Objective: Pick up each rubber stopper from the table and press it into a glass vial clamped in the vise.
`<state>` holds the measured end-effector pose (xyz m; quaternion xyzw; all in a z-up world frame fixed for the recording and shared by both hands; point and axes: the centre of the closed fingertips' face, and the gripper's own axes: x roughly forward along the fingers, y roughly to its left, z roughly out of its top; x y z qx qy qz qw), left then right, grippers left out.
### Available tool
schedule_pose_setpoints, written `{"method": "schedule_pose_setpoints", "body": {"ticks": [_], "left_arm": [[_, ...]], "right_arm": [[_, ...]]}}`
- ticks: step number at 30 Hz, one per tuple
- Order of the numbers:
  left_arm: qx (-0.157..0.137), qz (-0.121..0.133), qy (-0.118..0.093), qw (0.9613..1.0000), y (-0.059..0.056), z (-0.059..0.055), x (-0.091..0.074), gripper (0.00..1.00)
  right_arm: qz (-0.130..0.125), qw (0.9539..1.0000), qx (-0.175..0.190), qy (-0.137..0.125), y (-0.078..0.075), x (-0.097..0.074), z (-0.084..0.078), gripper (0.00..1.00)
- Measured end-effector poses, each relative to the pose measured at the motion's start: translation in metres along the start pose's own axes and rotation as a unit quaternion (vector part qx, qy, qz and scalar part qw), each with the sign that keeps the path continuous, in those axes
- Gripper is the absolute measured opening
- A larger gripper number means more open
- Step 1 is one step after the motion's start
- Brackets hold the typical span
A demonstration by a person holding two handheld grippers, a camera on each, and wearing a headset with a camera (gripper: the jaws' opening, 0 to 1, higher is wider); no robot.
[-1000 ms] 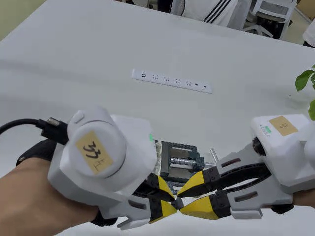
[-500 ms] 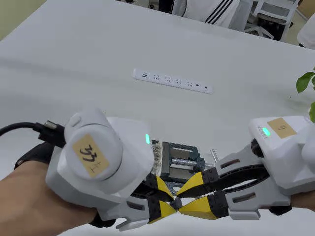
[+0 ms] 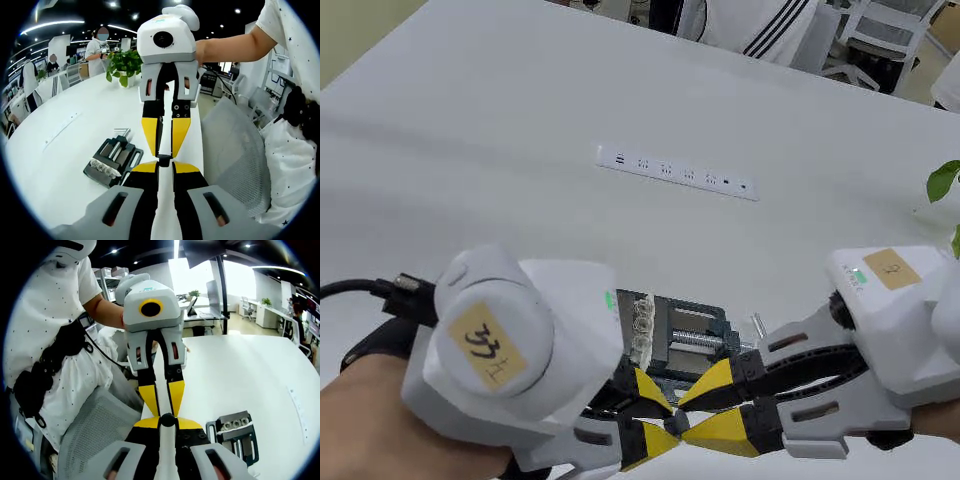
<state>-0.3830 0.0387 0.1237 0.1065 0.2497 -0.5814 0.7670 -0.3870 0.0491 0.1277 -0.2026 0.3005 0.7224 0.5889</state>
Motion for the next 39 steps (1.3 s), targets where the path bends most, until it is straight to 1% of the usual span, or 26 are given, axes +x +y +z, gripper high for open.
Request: {"method": "schedule_pose_setpoints", "body": {"ticks": [4, 8, 11, 14, 23, 24, 26, 32, 35, 39], "left_arm": [[-0.007, 0.005, -0.010, 0.9999, 0.003, 0.002, -0.003, 0.10], [-0.012, 0.016, -0.019, 0.9996, 0.007, 0.003, -0.007, 0.13], [-0.014, 0.019, -0.020, 0.9995, 0.008, 0.000, -0.008, 0.12], [-0.017, 0.024, -0.021, 0.9993, 0.009, -0.002, -0.011, 0.15], [-0.036, 0.055, -0.028, 0.9975, 0.020, -0.011, -0.019, 0.23], [-0.040, 0.062, -0.029, 0.9968, 0.025, -0.014, -0.021, 0.24], [-0.044, 0.070, -0.035, 0.9959, 0.029, -0.016, -0.024, 0.27], [-0.034, 0.091, -0.031, 0.9948, 0.038, -0.025, -0.029, 0.38], [-0.033, 0.098, -0.029, 0.9942, 0.041, -0.028, -0.031, 0.39], [-0.036, 0.108, -0.035, 0.9928, 0.047, -0.032, -0.034, 0.43]], "right_arm": [[-0.002, 1.0000, 0.000, 0.002, -0.004, -0.002, 0.003, 0.05], [-0.008, 1.0000, 0.002, 0.002, -0.010, -0.005, 0.007, 0.05], [-0.012, 0.9999, -0.001, 0.005, -0.014, -0.006, 0.008, 0.05], [-0.018, 0.9998, -0.003, 0.007, -0.020, -0.009, 0.010, 0.05], [-0.038, 0.9992, 0.003, 0.008, -0.039, -0.015, 0.017, 0.05], [-0.041, 0.9991, 0.002, 0.011, -0.041, -0.015, 0.017, 0.05], [-0.046, 0.9988, 0.004, 0.013, -0.046, -0.015, 0.018, 0.05], [-0.067, 0.9973, 0.010, 0.030, -0.062, -0.016, 0.016, 0.05], [-0.075, 0.9963, 0.009, 0.040, -0.070, -0.014, 0.015, 0.05], [-0.087, 0.9946, 0.013, 0.055, -0.085, -0.014, 0.014, 0.05]]}}
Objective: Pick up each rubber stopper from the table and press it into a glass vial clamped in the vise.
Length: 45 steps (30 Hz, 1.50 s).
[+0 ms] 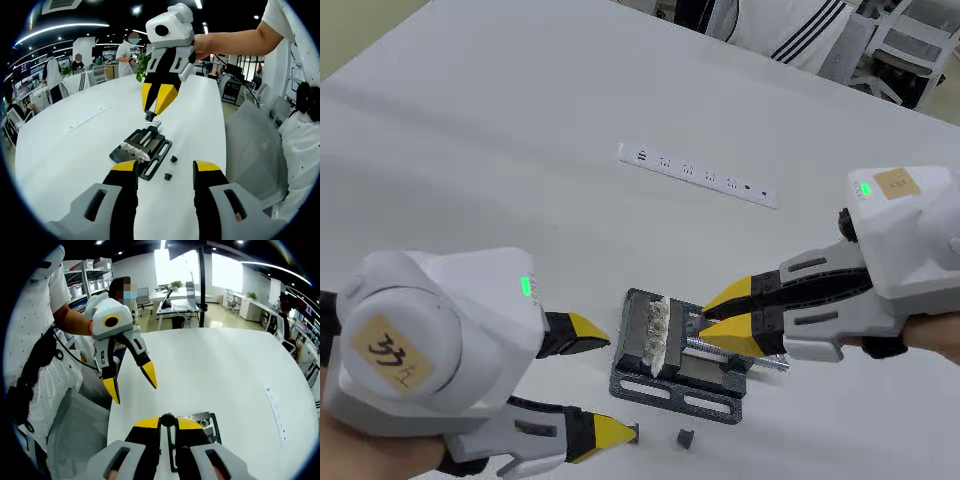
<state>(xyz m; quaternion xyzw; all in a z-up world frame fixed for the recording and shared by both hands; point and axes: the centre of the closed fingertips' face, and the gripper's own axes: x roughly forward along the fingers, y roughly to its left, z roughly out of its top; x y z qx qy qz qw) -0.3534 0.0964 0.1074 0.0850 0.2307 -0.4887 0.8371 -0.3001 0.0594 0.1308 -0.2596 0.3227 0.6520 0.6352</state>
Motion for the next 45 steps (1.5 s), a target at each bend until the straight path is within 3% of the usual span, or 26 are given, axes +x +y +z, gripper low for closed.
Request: {"method": "schedule_pose_setpoints", "body": {"ticks": [12, 27, 35, 45], "left_arm": [[0.009, 0.014, -0.007, 0.9998, 0.014, -0.011, -0.002, 0.57], [0.017, 0.017, -0.037, 0.9990, 0.023, -0.017, 0.000, 0.77], [0.027, 0.017, -0.044, 0.9985, 0.025, -0.020, 0.003, 0.85], [0.022, 0.011, -0.045, 0.9987, 0.022, -0.024, 0.003, 0.84]], "right_arm": [[-0.026, 0.9975, -0.001, 0.065, -0.043, 0.019, -0.011, 0.05], [-0.030, 0.9898, -0.011, 0.139, -0.071, 0.054, -0.034, 0.05], [-0.026, 0.9857, -0.021, 0.165, -0.076, 0.065, -0.045, 0.05], [-0.024, 0.9821, -0.026, 0.185, -0.079, 0.073, -0.051, 0.05]]}}
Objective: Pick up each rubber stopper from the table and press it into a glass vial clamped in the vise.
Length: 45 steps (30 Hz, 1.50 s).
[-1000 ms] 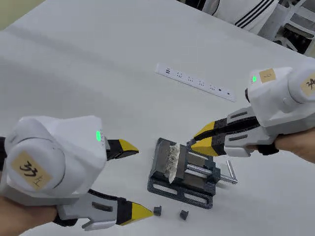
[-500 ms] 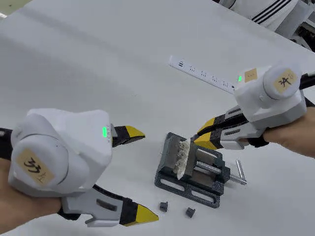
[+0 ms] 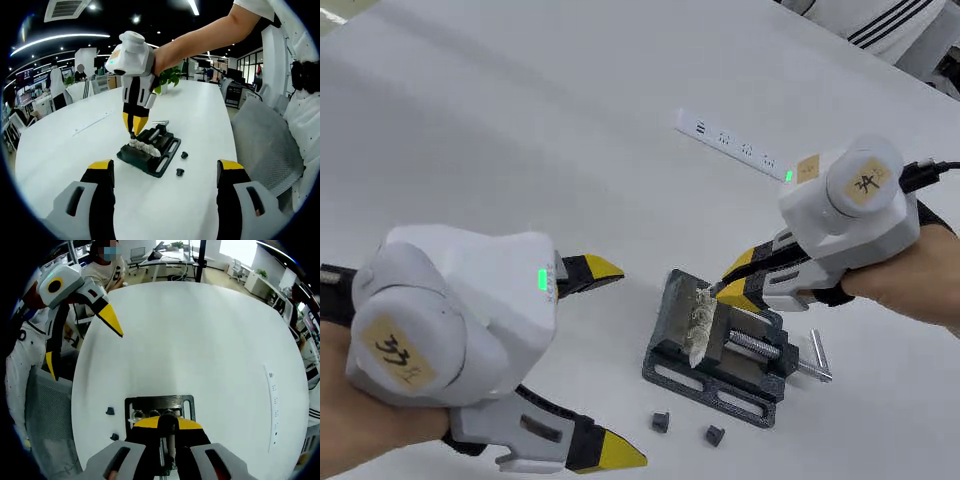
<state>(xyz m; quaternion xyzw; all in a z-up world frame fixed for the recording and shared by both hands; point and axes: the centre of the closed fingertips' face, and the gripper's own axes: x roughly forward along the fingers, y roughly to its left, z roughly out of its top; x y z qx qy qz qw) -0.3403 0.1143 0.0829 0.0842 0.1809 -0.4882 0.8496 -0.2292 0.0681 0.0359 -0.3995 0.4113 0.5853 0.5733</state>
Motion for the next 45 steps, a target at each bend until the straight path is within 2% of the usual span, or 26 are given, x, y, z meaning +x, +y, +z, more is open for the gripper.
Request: {"method": "schedule_pose_setpoints", "body": {"ticks": [8, 17, 36, 45], "left_arm": [[0.000, 0.000, -0.007, 1.0000, 0.0000, 0.0002, 0.0004, 0.84], [-0.002, 0.000, -0.006, 1.0000, 0.0004, -0.0035, -0.0008, 0.84], [-0.006, -0.001, -0.008, 0.9999, -0.0012, -0.0040, -0.0014, 0.82], [-0.006, -0.002, -0.011, 0.9999, -0.0012, -0.0031, -0.0007, 0.82]], "right_arm": [[0.002, 0.9999, -0.005, 0.009, -0.0007, 0.0037, -0.0007, 0.05], [0.005, 0.9998, -0.008, 0.017, -0.0003, 0.0077, -0.0007, 0.05], [0.002, 0.9989, -0.018, 0.043, 0.0001, 0.0097, -0.0006, 0.05], [-0.001, 0.9986, -0.012, 0.052, -0.0003, 0.0103, -0.0013, 0.04]]}}
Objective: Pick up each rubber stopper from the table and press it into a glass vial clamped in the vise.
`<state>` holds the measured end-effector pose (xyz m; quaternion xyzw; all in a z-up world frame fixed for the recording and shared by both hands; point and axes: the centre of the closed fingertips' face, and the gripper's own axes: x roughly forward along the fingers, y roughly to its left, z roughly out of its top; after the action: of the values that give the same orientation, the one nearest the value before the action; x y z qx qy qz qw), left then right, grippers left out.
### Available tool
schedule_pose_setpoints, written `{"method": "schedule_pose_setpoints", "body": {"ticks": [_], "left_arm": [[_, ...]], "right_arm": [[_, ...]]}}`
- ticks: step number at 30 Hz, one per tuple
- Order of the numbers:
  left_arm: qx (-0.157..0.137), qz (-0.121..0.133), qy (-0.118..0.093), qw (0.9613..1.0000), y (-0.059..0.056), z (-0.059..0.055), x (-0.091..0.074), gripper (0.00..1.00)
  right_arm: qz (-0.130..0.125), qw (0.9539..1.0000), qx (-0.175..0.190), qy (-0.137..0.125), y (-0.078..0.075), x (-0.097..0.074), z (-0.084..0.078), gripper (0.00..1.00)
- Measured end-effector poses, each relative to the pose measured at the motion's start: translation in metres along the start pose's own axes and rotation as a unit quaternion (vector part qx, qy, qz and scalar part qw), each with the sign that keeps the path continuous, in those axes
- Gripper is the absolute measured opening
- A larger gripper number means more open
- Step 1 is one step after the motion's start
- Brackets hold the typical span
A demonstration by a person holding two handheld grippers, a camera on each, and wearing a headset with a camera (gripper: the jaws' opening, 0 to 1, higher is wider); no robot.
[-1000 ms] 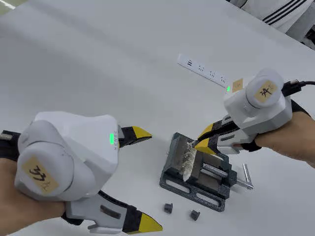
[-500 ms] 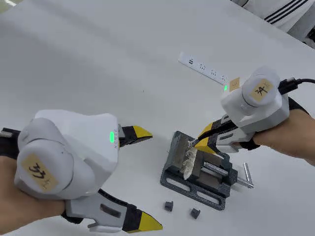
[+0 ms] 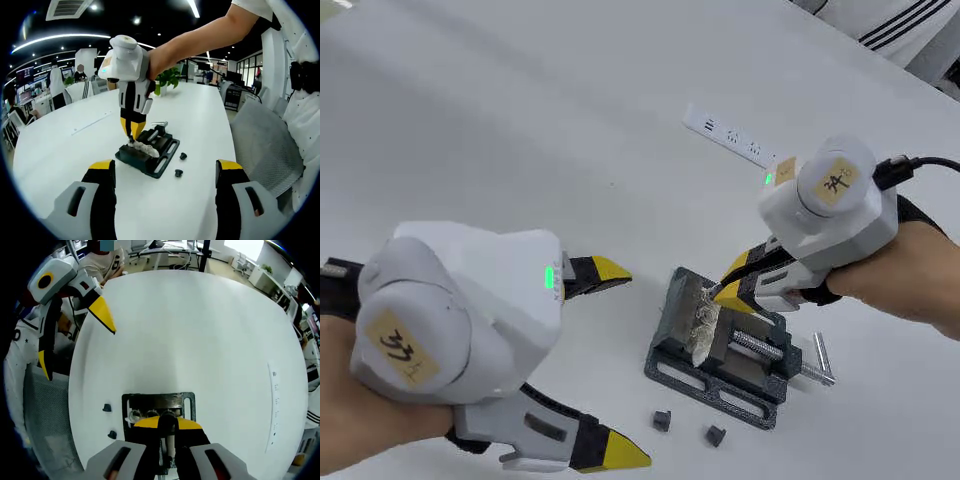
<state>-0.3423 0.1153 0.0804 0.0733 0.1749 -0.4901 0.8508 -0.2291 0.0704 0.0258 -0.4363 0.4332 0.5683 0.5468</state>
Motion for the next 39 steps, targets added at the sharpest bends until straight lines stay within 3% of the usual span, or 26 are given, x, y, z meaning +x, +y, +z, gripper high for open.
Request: {"method": "schedule_pose_setpoints", "body": {"ticks": [16, 27, 39], "left_arm": [[-0.006, 0.000, -0.004, 1.0000, 0.0014, 0.0004, 0.0008, 0.81], [-0.008, 0.001, -0.007, 0.9999, 0.0017, 0.0031, 0.0017, 0.80], [-0.009, 0.000, -0.004, 0.9999, -0.0014, 0.0058, 0.0002, 0.80]], "right_arm": [[0.015, 0.9994, 0.013, 0.030, 0.0003, 0.0020, 0.0016, 0.04], [0.022, 0.9984, 0.000, 0.052, 0.0034, 0.0036, 0.0013, 0.03], [0.020, 0.9993, -0.013, 0.029, 0.0059, 0.0016, 0.0009, 0.06]]}}
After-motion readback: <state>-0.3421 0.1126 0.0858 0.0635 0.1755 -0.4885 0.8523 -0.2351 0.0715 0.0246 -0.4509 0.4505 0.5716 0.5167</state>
